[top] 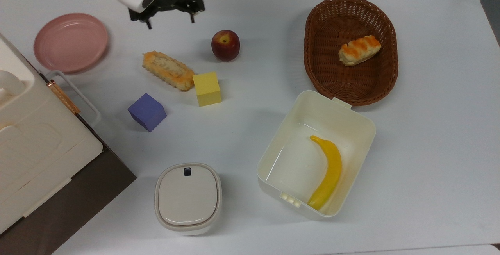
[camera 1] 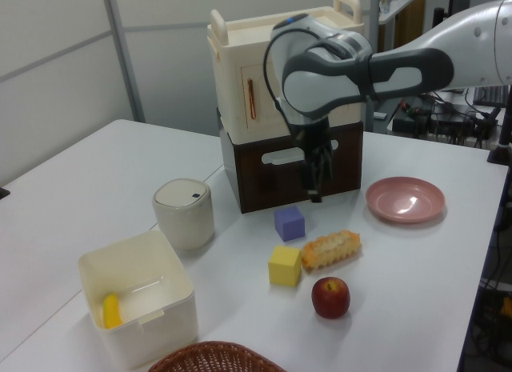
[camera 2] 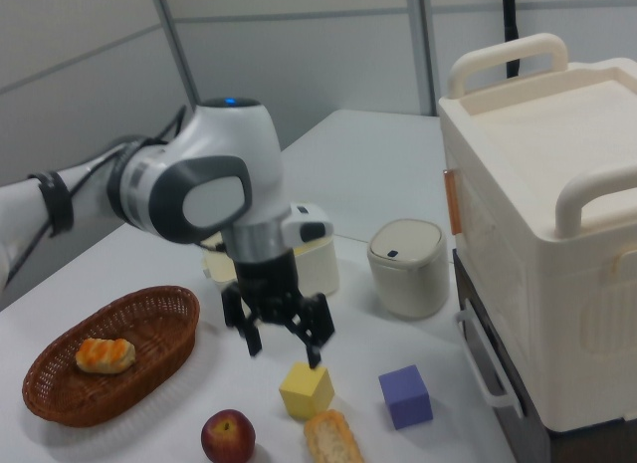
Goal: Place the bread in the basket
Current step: 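Lower the gripper over the bread stick and close on it, then lift the bread stick and carry it over the wicker basket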
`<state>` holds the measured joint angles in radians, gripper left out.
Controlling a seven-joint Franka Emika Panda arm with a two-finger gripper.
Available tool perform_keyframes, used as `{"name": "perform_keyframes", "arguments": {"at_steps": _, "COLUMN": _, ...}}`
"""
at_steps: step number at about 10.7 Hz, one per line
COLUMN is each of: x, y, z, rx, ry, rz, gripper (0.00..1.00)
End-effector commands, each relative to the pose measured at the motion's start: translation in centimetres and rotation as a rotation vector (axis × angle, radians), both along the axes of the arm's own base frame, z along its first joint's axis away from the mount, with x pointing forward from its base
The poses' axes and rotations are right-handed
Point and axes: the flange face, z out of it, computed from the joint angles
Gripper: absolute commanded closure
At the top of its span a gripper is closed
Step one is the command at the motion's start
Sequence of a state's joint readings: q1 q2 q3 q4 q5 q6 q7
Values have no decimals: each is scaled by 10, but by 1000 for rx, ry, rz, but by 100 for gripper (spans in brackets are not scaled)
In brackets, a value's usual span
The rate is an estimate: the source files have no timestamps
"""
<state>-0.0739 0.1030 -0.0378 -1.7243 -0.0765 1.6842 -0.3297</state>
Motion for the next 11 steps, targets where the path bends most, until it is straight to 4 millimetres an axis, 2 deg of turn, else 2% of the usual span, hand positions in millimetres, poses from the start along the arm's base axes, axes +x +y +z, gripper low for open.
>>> {"name": "perform_keyframes", "arguments": {"at_steps": 1, "x": -23, "y": -38, "z": -48, "rx": -35, "ry": 93, "rz": 266, "gripper": 0}}
{"name": "perform_keyframes", "arguments": {"at_steps": 4, "x": -32, "y": -52, "z": -103, "rx": -61, "ry": 101, "rz": 457, "gripper": 0}}
{"name": "perform_keyframes", "arguments": {"at_steps": 5, "x": -34, "y": -51, "z": -131, "rx": -60, "ry": 102, "rz": 483, "gripper": 0}}
{"name": "perform_keyframes", "arguments": {"at_steps": 7, "x": -27, "y": -50, "z": -170, "rx": -76, "ry": 109, "rz": 522, "gripper": 0}}
{"name": "perform_keyframes", "arguments": {"at_steps": 9, "x": -18, "y": -47, "z": -193, "rx": -75, "ry": 94, "rz": 527, "gripper": 0}}
{"name": "perform_keyframes", "arguments": {"at_steps": 10, "x": -16, "y": -44, "z": -196, "rx": -78, "ry": 86, "rz": 521, "gripper": 2}}
{"name": "perform_keyframes", "arguments": {"at_steps": 11, "x": -15, "y": -43, "z": -201, "rx": -80, "ry": 90, "rz": 503, "gripper": 26}}
